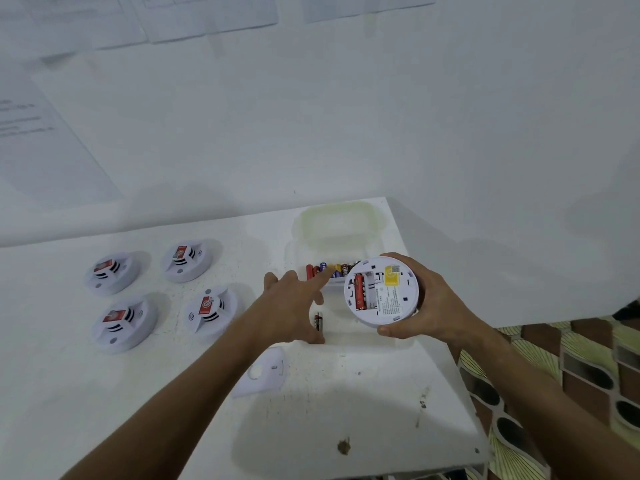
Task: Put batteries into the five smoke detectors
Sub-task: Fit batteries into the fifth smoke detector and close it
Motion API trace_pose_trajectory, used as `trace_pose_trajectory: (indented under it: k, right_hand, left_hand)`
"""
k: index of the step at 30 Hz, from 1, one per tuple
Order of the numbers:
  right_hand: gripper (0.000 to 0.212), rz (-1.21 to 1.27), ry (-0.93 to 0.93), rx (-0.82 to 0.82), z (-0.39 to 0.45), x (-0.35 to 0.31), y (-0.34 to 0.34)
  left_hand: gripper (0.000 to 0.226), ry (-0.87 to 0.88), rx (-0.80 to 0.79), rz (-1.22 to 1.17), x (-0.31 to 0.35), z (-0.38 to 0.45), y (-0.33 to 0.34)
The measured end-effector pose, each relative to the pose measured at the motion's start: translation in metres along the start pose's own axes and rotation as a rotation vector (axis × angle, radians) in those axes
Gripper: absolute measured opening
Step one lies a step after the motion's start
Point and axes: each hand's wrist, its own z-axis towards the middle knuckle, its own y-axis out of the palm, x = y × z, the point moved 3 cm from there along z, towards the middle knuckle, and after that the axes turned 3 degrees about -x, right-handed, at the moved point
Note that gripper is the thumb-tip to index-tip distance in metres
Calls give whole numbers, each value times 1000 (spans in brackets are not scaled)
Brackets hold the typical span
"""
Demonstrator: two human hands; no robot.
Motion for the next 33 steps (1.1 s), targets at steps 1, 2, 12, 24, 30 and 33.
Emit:
trace_pose_trajectory:
  k: [1, 2, 12, 24, 30, 33]
  right_hand:
    - [89, 6, 2, 3, 0, 0, 0]
    - [89, 11, 5, 6, -1, 0, 0]
    - [90, -2, 4, 10, 0, 7, -3]
    - [90, -4, 7, 46, -3, 8, -5]
    - [92, 4, 6, 42, 2, 7, -2]
    - [92, 10, -7, 17, 8, 2, 1]
  left_hand:
    - [115, -9, -12, 4, 1, 1, 0]
    - [115, -17, -24, 1, 2, 1, 0]
    - [117, -53, -100, -42, 7, 7, 5]
    - [111, -18, 89, -214, -1, 2, -9]
    - [98, 27, 243, -457, -7, -10, -24]
    - [92, 96, 368, -588, -3, -18, -46]
